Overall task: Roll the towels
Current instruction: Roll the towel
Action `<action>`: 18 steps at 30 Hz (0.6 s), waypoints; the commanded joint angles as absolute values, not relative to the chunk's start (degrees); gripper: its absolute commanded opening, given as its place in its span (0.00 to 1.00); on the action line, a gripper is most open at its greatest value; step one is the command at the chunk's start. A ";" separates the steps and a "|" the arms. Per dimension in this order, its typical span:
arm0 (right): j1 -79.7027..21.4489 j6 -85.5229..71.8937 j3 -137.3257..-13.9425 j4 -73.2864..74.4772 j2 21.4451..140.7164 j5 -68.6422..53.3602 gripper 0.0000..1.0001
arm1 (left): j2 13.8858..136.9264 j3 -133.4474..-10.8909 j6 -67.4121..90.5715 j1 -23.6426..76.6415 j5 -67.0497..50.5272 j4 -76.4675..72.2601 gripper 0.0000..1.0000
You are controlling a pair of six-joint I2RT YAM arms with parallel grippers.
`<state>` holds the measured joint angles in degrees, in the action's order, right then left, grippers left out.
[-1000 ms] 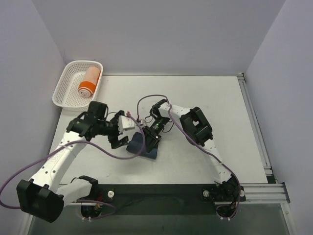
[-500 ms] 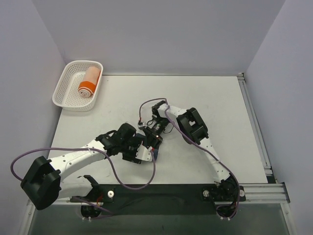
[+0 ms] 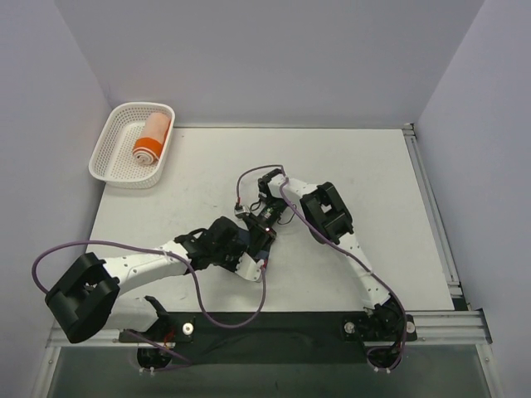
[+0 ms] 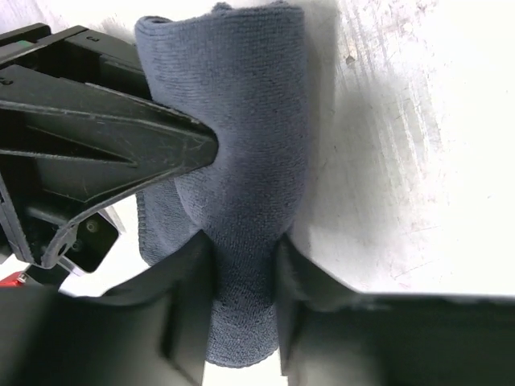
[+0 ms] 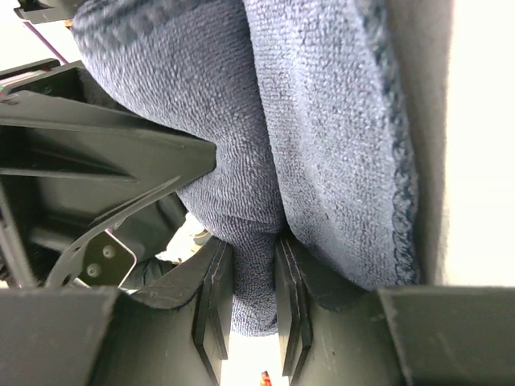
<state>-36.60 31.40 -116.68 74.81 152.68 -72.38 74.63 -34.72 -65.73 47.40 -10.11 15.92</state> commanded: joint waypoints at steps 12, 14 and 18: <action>-26.02 16.62 -116.20 58.46 138.97 -56.96 0.81 | 78.39 -38.67 -55.11 47.90 -16.96 37.95 0.08; -24.88 14.25 -114.44 56.18 133.53 -53.98 0.82 | 80.84 -41.47 -54.67 46.07 -18.98 39.37 0.05; -21.72 10.55 -104.71 48.01 123.42 -48.97 0.83 | 88.40 -49.38 -55.63 40.88 -24.07 46.99 0.00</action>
